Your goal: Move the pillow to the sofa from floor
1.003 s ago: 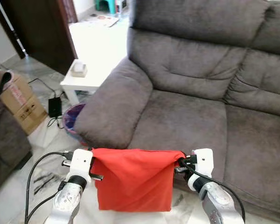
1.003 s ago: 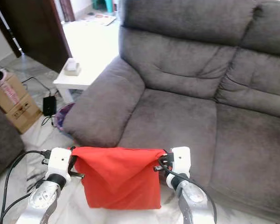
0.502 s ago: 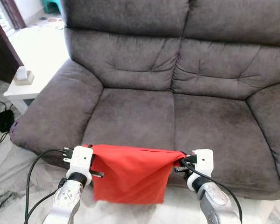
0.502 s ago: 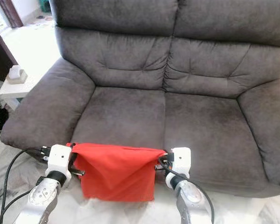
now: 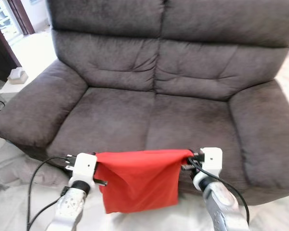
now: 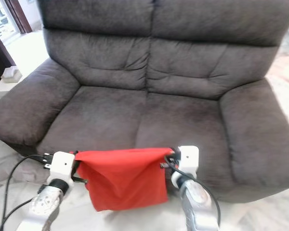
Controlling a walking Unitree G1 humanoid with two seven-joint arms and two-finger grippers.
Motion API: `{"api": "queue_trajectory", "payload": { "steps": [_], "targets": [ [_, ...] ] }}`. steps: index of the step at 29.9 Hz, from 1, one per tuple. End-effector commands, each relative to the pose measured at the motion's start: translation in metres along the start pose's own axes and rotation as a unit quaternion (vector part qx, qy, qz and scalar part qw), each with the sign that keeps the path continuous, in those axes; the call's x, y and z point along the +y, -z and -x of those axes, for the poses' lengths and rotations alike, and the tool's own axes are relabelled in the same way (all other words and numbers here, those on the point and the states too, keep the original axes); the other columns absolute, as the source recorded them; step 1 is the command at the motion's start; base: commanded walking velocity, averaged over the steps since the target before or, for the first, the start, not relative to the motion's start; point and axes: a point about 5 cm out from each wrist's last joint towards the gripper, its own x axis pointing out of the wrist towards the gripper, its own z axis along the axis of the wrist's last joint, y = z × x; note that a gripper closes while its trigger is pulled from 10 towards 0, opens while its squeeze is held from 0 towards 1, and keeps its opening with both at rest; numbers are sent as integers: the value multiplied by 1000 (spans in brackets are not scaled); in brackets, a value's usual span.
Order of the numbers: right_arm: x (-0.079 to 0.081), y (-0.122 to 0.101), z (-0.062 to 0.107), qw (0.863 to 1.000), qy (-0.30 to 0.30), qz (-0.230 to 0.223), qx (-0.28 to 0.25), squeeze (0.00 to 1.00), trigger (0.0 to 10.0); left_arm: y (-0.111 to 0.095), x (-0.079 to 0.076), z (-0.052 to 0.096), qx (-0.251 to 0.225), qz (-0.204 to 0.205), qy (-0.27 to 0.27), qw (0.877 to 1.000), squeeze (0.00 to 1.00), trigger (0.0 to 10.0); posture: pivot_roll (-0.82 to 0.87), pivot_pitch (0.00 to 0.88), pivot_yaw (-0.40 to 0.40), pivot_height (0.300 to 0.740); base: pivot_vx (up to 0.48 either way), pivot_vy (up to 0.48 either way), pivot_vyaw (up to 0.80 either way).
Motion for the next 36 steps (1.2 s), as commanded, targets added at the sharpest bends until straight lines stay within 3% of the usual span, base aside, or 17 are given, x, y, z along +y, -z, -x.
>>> {"api": "queue_trajectory", "payload": {
  "steps": [1,7,20,23,36],
  "targets": [
    [2,-22,-4,999,1,-5,-52,0,10000,-11,12,-1,-24,-5,-18,1000,0,10000,15,175,22,740,0,-472,0],
    [1,-23,-5,998,6,-8,-55,0,10000,-11,11,-3,-16,-6,-6,1000,0,10000,13,176,24,740,0,-150,0],
    [5,-22,-7,999,0,-6,-53,0,10000,-14,13,-2,-21,-3,-11,1000,0,10000,16,174,24,740,0,0,-800],
    [7,-24,-7,998,-5,-4,-59,0,10000,-16,16,-2,-26,-3,-22,999,0,10000,18,174,23,740,0,0,0],
    [24,-46,-11,993,-53,-2,-105,0,10000,-58,19,-12,-101,-48,-52,992,0,10000,18,173,33,740,0,0,0]
  ]
}}
